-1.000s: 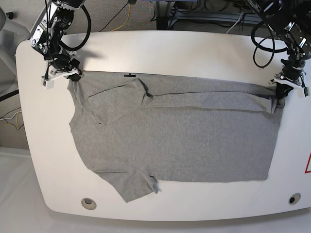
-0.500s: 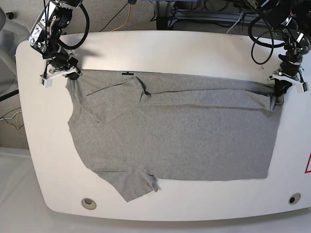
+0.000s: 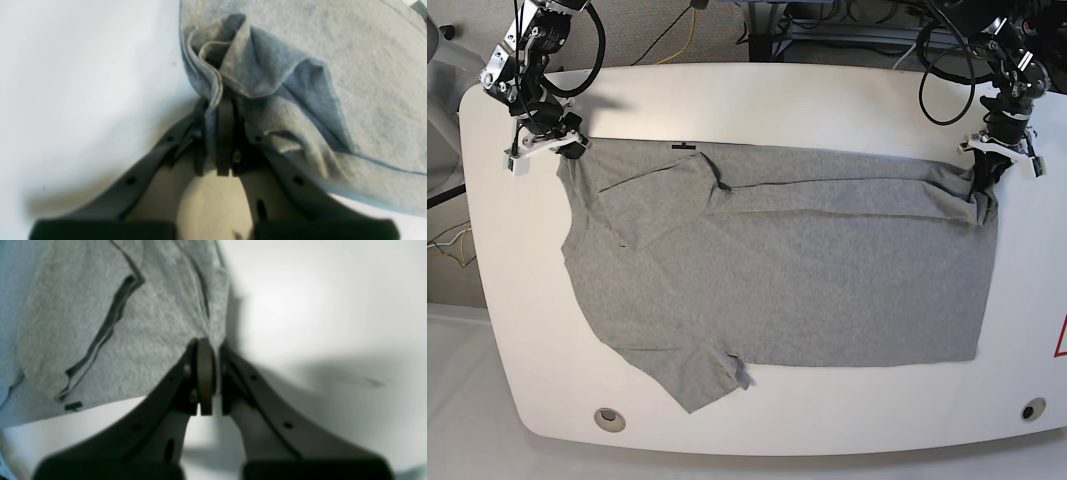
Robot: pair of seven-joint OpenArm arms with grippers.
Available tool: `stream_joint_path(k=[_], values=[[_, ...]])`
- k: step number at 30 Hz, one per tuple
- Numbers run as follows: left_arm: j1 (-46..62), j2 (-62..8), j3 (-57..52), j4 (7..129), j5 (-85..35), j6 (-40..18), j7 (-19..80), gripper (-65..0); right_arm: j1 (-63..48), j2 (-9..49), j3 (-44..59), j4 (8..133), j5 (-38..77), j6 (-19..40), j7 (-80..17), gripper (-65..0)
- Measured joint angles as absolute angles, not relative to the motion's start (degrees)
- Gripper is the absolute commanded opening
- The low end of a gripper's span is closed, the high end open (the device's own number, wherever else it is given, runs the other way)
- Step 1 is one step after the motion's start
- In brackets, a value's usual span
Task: Fold the T-shirt properly
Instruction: 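Drag the folded edge toward the robot with both grippers, then pull the folded edge further toward the robot with both grippers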
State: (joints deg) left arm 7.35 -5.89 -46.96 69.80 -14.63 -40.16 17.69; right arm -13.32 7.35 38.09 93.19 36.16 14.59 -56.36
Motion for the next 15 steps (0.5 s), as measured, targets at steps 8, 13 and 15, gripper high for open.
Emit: stream_joint_path(k=[8, 13, 15], values=[[8.4, -5.8, -47.0, 70.3, -14.7, -40.6, 17.6, -62.8, -15.0, 8.4, 39.4, 93.2, 36.2, 14.6, -55.8, -65.0], [9.4, -5.8, -47.0, 70.6, -14.9, -40.6, 17.2, -62.8, -15.0, 9.0, 39.4, 93.2, 36.2, 14.6, -56.1, -65.0], [9.9, -5.8, -47.0, 70.6, -15.2, -40.8, 17.0, -62.8, -15.2, 9.1, 39.4, 93.2, 36.2, 14.6, -56.1, -65.0]])
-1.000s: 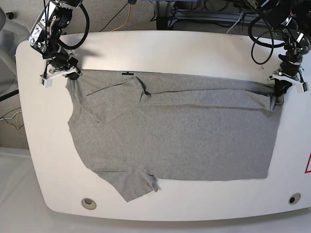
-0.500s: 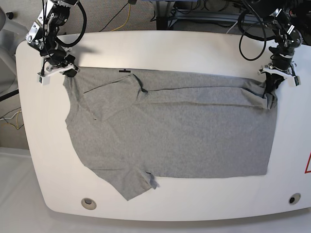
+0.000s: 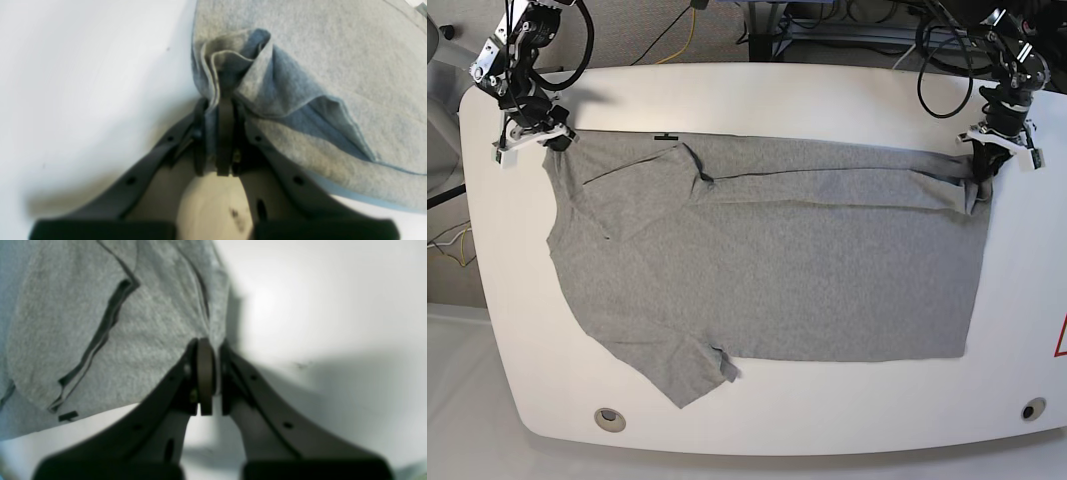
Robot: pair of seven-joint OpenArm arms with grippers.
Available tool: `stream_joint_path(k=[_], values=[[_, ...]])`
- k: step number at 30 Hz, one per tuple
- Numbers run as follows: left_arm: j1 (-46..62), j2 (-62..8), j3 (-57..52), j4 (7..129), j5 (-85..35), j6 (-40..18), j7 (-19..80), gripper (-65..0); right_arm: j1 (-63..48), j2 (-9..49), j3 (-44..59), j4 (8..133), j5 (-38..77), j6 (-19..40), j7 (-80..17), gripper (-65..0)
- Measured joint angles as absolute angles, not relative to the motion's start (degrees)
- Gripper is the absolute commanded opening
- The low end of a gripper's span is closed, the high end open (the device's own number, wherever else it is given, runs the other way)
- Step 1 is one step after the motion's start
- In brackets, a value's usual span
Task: Fold the T-shirt properly
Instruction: 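Pull the folded edge further toward the robot with both grippers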
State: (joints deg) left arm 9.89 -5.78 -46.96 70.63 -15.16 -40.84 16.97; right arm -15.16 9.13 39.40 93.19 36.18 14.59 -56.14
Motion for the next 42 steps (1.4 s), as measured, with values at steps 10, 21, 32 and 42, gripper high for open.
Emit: stream_joint_path(k=[10, 21, 32, 42], values=[[12.3, -6.0, -47.0, 70.8, -16.4, -41.2, 15.9, -62.8, -15.5, 9.2, 39.4, 93.2, 36.2, 14.6, -55.9, -65.0], [14.4, -6.3, -47.0, 71.0, -17.1, -41.5, 14.7, -62.8, -16.8, 9.2, 39.4, 93.3, 36.4, 15.0, -55.3, -65.0], [16.1, -6.4, -47.1, 71.0, -17.9, -41.7, 13.5, -62.8, -18.3, 9.1, 41.4, 93.3, 36.9, 17.4, -55.5, -65.0], [18.4, -5.7, -47.3, 71.0, -15.6, -42.2, 9.3, -62.8, -20.1, 9.4, 41.6, 93.4, 37.5, 18.5, -54.5, -65.0]])
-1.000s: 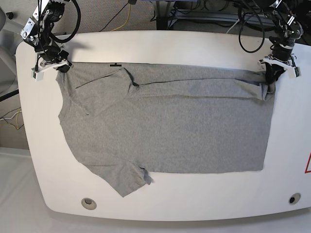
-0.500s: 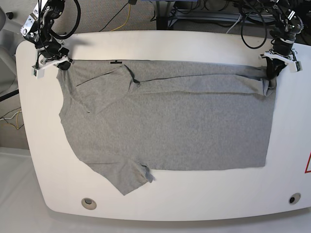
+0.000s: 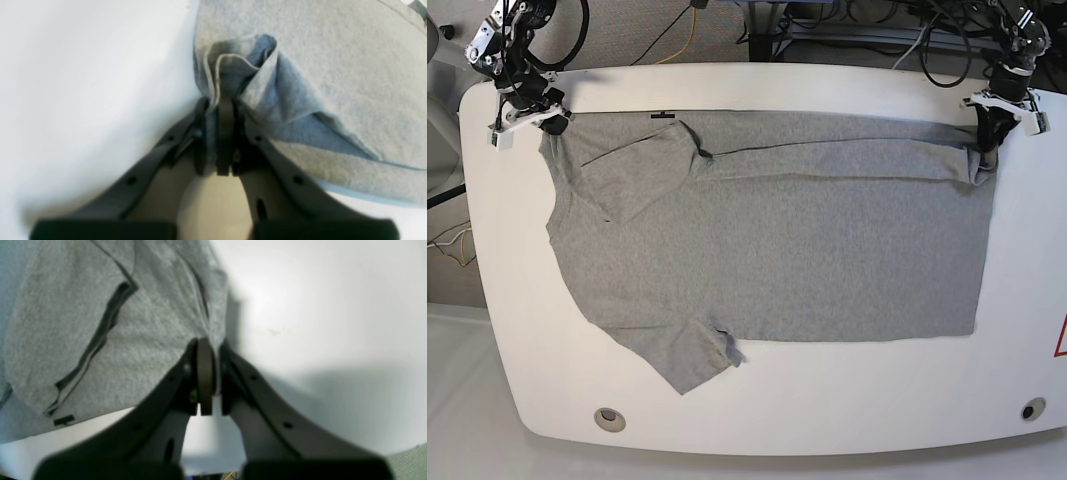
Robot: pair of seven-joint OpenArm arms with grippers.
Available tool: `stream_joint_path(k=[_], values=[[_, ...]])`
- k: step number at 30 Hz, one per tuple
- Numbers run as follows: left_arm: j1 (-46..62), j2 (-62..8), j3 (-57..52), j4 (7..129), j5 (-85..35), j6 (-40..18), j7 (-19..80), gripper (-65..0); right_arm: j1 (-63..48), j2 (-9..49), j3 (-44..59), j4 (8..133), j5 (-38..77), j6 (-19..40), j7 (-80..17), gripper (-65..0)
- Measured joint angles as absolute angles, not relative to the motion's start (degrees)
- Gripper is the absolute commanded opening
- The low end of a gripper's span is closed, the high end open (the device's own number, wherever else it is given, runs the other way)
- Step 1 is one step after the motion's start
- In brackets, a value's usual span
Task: Fold the T-shirt properly
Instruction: 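Pull the folded edge further toward the robot with both grippers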
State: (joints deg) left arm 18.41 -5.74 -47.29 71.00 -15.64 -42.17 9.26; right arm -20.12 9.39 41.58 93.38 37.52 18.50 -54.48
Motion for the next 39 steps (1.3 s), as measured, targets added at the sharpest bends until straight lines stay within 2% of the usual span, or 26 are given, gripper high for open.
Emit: stream_joint_path(k=[39], values=[[22.9, -2.9, -48.8, 71.7, -12.7, -44.0, 3.2, -62.8, -24.5, 9.4, 43.1, 94.0, 38.9, 19.6, -53.1, -65.0]])
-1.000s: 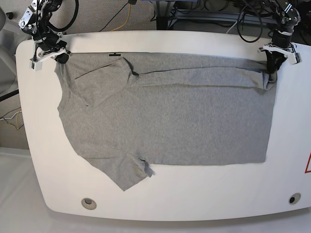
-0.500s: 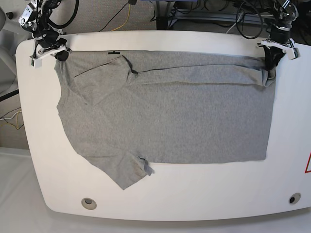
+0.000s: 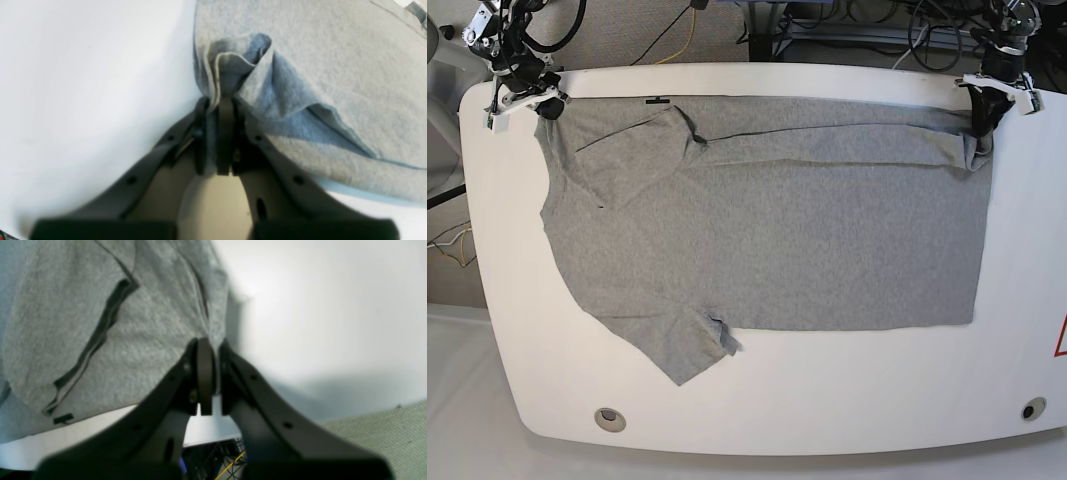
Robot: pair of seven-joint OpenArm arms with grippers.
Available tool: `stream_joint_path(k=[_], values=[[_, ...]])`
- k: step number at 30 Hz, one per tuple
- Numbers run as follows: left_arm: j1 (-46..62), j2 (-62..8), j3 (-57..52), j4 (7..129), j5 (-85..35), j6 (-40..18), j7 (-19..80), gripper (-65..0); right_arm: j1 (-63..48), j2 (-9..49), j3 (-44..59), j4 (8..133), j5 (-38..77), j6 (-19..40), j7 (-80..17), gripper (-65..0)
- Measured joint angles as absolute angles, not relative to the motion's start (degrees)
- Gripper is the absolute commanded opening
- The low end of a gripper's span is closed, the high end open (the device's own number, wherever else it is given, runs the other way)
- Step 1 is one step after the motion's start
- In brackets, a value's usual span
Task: Fold the T-shirt properly
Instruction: 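Pull the folded edge further toward the robot with both grippers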
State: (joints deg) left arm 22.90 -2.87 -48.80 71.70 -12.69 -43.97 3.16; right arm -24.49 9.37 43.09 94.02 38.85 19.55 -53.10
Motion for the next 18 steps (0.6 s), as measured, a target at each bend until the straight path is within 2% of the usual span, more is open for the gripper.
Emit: stream_joint_path(k=[18], values=[[24.9, -3.0, -49.9, 72.1, -10.9, -44.4, 2.0, -62.9, -25.6, 9.4, 43.1, 94.1, 39.2, 19.6, -52.7, -65.0]])
